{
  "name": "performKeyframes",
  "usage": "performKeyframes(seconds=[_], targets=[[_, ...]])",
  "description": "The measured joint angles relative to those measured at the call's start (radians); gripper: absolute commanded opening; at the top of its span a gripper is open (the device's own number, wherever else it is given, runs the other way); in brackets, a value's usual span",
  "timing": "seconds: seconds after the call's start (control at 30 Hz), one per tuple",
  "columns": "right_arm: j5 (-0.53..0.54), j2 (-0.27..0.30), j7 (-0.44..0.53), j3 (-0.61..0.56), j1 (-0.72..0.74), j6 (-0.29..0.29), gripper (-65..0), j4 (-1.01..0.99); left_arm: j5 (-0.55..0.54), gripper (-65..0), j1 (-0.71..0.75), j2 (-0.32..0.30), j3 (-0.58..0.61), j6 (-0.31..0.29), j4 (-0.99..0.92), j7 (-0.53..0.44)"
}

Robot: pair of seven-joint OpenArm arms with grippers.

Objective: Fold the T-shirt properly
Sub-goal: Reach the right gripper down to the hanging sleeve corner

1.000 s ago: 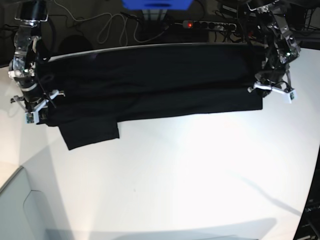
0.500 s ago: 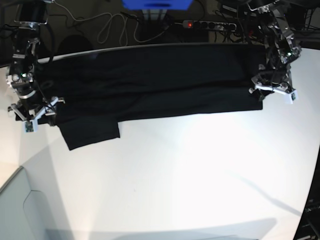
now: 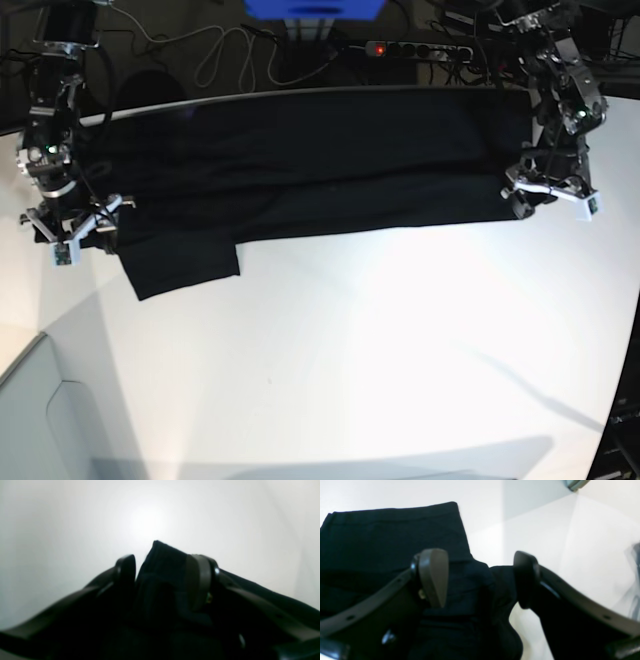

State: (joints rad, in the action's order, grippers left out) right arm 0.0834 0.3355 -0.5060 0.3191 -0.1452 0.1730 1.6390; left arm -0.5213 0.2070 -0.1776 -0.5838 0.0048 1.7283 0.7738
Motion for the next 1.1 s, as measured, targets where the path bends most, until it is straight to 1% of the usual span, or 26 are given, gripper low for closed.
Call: performKeyframes(seconds=[0.27,0.33,0.57,0.63,0.67,0.7,0.83,0.97,1.0,1.1], targets=[[0.0,0.0,0.0,0.0,0.006,0.0,-25.1,0.0,0.002,-34.2,0.0,0.0,0.005,0.003,-0.061,0.001],[0.0,0.0,0.0,0.0,0.006,0.0,-25.1,0.0,0.001,-35.4,0.0,0.0,0.005,0.003,-0.061,0.002],[0.0,0.0,0.0,0.0,0.006,0.0,-25.1,0.0,-0.003,-52.4,0.0,0.0,0.005,0.002,-0.061,0.001],[0.0,0.0,0.0,0.0,0.006,0.0,-25.1,0.0,-0.003,-58.8,0.0,0.0,0.005,0.002,-0.061,0.001],[0.0,0.0,0.0,0.0,0.006,0.0,-25.1,0.0,-0.003,-63.3,0.0,0.0,0.005,0.002,-0.061,0.001],[0.0,0.0,0.0,0.0,0.006,0.0,-25.1,0.0,-0.003,-65.0,0.0,0.0,0.005,0.002,-0.061,0.001],[0.0,0.0,-0.001,0.0,0.008,0.0,-25.1,0.0,-0.003,-65.0,0.0,0.0,0.005,0.002,-0.061,0.001],[0.0,0.003,-0.01,0.0,0.049,0.0,-25.0,-0.001,-0.007,-65.0,0.006,0.0,0.006,0.002,-0.052,0.001],[-0.001,0.003,-0.021,0.0,0.064,0.0,-24.9,-0.001,-0.006,-65.0,0.006,0.0,0.005,0.002,-0.052,0.002],[0.002,-0.001,-0.112,-0.003,0.139,0.0,-24.5,-0.044,-0.01,-65.0,0.006,0.0,0.004,0.002,-0.052,0.002]])
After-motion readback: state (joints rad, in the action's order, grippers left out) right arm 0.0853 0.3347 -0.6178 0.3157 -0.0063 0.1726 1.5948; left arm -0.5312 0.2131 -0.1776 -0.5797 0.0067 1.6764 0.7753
